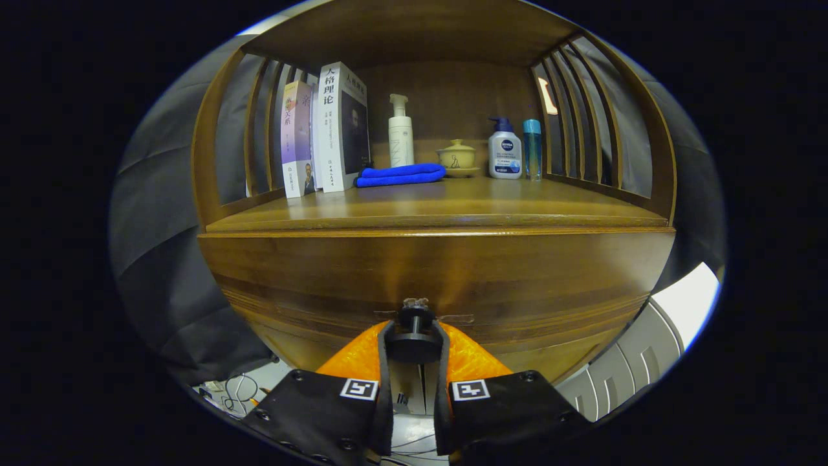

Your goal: Pull open the drawer, take out the items inside it, and place them on the countertop above the cabinet.

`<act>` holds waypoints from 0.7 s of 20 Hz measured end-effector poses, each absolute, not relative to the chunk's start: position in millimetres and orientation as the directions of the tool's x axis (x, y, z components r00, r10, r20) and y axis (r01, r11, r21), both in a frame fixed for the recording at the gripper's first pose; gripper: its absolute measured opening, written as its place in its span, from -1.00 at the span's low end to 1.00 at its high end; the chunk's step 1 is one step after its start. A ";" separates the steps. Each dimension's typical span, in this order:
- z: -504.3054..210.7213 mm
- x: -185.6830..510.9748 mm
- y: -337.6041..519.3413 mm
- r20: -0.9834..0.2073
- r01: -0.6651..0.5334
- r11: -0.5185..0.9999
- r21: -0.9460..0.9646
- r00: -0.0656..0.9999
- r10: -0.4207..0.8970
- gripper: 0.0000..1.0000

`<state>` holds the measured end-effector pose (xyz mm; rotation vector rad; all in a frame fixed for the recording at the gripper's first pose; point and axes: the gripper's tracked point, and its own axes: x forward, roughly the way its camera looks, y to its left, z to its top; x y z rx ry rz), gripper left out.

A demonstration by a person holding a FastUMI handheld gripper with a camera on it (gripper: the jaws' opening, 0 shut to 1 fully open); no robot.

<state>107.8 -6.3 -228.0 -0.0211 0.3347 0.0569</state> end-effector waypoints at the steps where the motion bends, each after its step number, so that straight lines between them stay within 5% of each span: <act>1: -228.2 105.6 -6.3 -0.327 -0.059 0.998 -0.022 0.944 0.049 -0.45; 14: -229.3 81.1 -9.8 -0.338 -0.070 0.996 -0.056 0.940 0.047 -0.45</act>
